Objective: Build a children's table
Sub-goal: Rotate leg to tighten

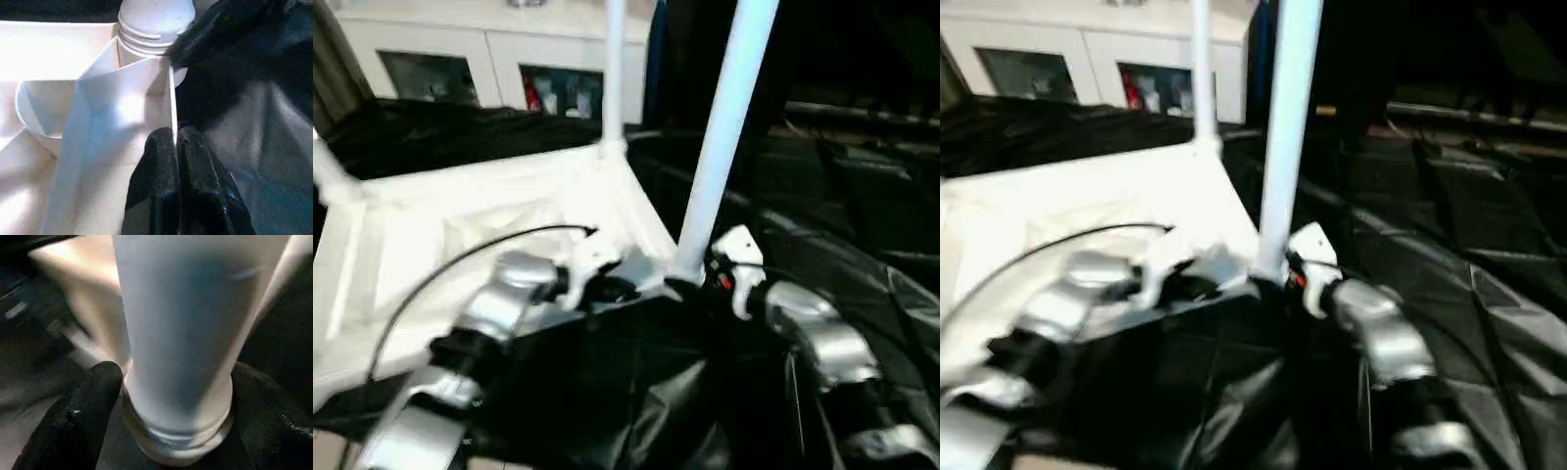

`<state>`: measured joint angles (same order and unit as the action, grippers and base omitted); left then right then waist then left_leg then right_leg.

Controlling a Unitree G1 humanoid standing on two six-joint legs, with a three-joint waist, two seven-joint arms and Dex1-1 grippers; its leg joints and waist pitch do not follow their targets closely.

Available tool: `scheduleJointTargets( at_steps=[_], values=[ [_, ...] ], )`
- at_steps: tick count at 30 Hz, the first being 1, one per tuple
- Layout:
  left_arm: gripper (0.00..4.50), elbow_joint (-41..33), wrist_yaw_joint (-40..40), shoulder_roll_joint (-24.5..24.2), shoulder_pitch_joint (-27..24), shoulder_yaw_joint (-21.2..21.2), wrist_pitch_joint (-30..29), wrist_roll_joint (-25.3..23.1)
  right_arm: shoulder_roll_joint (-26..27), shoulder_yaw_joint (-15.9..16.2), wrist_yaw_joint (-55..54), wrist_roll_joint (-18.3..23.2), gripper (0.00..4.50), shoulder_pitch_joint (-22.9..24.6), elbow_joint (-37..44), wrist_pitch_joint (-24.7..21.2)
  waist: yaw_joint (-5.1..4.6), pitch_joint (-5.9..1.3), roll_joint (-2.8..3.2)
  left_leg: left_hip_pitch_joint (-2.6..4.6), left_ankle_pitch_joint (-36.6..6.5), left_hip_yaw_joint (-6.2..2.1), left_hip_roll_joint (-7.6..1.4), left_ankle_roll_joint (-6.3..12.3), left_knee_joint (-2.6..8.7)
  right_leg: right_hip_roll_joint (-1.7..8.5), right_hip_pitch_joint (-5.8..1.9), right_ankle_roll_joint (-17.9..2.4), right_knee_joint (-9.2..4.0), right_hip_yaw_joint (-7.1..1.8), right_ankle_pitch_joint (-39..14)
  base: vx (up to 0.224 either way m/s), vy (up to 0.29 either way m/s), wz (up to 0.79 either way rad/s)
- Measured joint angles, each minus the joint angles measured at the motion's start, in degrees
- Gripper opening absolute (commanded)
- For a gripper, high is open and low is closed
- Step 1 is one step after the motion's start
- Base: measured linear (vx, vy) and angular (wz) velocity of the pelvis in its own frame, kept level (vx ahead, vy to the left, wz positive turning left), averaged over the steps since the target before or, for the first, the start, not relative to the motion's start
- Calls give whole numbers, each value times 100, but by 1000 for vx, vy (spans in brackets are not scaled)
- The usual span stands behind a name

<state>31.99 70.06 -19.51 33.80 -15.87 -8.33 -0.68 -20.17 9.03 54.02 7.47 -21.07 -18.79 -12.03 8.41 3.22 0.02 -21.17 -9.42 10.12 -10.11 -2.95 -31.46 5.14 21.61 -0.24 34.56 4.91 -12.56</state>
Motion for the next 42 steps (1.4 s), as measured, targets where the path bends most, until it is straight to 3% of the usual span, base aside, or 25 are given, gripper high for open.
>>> scheduleJointTargets(
  at_steps=[7,10,12,21,29,32,37,39,42],
  values=[
    [0,-144,744,-366,-59,-83,207,107,-407,240,1063,224,361,80,295,-28,26,0,-2,-88,-22,-10,-3,65,-103,8,47,-29,46,5,-29,9,-2,0],
    [0,-231,900,-411,-146,-113,207,186,-432,318,1290,307,361,80,295,-34,19,0,-2,-86,-25,-4,-3,60,-115,15,42,-33,48,2,-27,0,0,0],
    [0,-249,917,-412,-172,-137,213,190,-404,365,1314,314,328,80,289,-33,19,1,-3,-77,-36,-2,-3,32,-115,17,34,-34,55,2,-26,0,0,0],
    [0,-256,948,-434,-197,-139,249,203,-379,419,1325,281,274,61,202,41,29,-1,-3,-73,-29,-1,-5,24,-118,18,34,-33,71,2,-23,0,0,0],
    [0,-237,809,-403,-216,-135,261,196,-311,423,1262,263,267,55,59,213,60,-7,-2,-66,-29,-2,-6,24,-126,18,32,-34,86,2,-19,0,0,0],
    [0,-137,483,-297,-209,-62,249,128,-44,252,756,187,267,76,-74,218,34,-11,5,-41,-26,-2,-8,16,-124,18,17,-36,89,1,-1,0,0,0],
    [0,105,-386,108,-150,29,99,-86,549,-117,-757,81,267,47,-445,158,-50,1,61,81,-28,-2,3,11,-84,23,-78,7,30,-3,-19,0,0,0],
    [0,322,-1026,473,9,75,-73,-244,1045,-453,-1886,-55,267,-73,-645,-3,-88,14,83,125,-29,-9,7,11,-67,23,-78,15,1,0,-24,-58,17,-9],
    [0,470,-1722,917,143,118,-324,-362,1492,-714,-3182,-240,267,-358,-939,-123,-145,26,132,120,-29,-28,22,11,-15,24,-86,19,-105,21,-27,-41,15,-6]
  ],
)
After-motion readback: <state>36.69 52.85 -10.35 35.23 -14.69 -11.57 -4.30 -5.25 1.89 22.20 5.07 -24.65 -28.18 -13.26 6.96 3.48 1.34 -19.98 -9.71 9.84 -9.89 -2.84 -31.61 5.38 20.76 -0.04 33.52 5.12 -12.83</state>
